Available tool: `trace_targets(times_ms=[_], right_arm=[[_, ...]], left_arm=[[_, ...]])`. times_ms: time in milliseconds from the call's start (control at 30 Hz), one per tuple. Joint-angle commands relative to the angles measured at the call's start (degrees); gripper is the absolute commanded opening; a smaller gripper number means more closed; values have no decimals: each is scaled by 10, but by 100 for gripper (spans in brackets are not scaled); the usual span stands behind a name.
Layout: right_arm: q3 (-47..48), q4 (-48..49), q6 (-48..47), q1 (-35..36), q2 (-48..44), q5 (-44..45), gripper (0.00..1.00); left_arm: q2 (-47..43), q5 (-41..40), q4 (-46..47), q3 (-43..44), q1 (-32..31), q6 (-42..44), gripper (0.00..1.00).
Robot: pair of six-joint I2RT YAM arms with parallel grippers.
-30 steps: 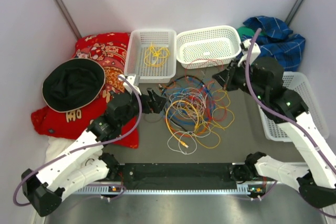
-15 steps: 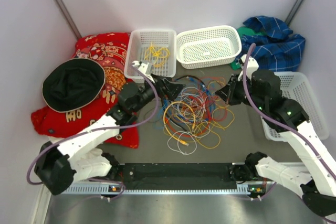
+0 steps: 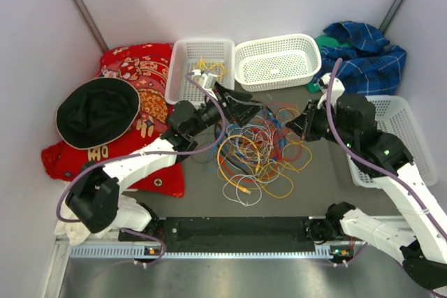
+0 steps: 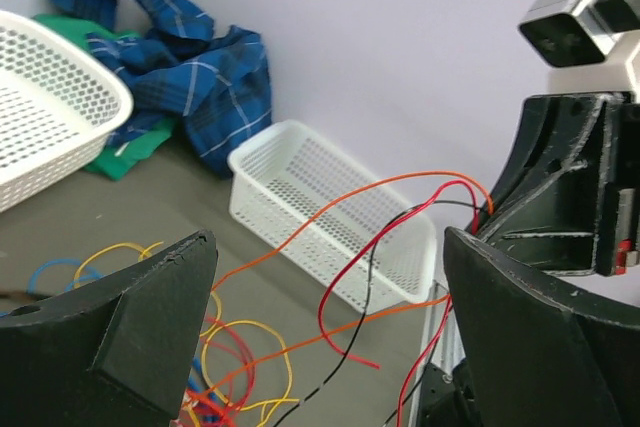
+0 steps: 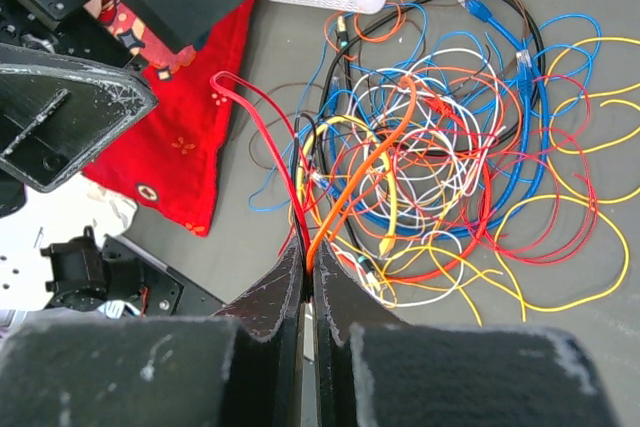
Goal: Untangle the cables
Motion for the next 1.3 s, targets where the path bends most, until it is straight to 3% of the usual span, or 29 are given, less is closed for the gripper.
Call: trace_targets(times_ms=[0, 200, 300, 333, 400, 433, 500, 533, 567, 600, 667, 700, 767, 933, 1067, 1267], right_arm=[[-2, 11, 2, 7, -8, -6, 0], [-4, 13, 0, 7, -8, -6, 0], [-4, 14, 1, 8, -7, -10, 0], [-4, 14, 0, 7, -7, -10, 0], [-3, 13, 0, 7, -7, -10, 0], [-2, 13, 0, 7, -8, -9, 0], [0, 9, -2, 7, -8, -4, 0], [2, 8, -3, 7, -8, 0, 0], [2, 6, -4, 8, -12, 6, 0], [4, -1, -5, 7, -13, 12, 34], [9, -7, -9, 7, -20, 28, 61], [13, -12, -10, 7, -22, 35, 79], [25, -16, -16, 7, -28, 51, 91], [46, -3, -30, 7, -41, 53, 97], [20, 39, -22, 8, -42, 31, 92], [-48, 167, 9, 7, -53, -8, 83]], left_arm=[[38, 55, 96, 35, -4, -37, 99], [87, 84, 105, 51, -16, -38, 91], [100, 85, 101, 61, -16, -27, 74], [103, 85, 98, 65, -16, -24, 61], [108, 88, 93, 73, -16, -16, 46], [108, 88, 93, 76, -16, -14, 27], [104, 83, 78, 81, -16, -4, 6], [93, 71, 66, 83, -15, 0, 0], [84, 68, 54, 84, -15, 8, 0], [75, 66, 40, 88, -15, 13, 0], [41, 49, -22, 97, -15, 30, 0], [29, 38, -53, 115, -15, 41, 0], [-7, 1, -149, 138, -15, 77, 0], [-46, -41, -279, 239, -15, 148, 0], [-45, -49, -348, 308, -15, 160, 0], [-42, -53, -356, 341, -15, 156, 0]])
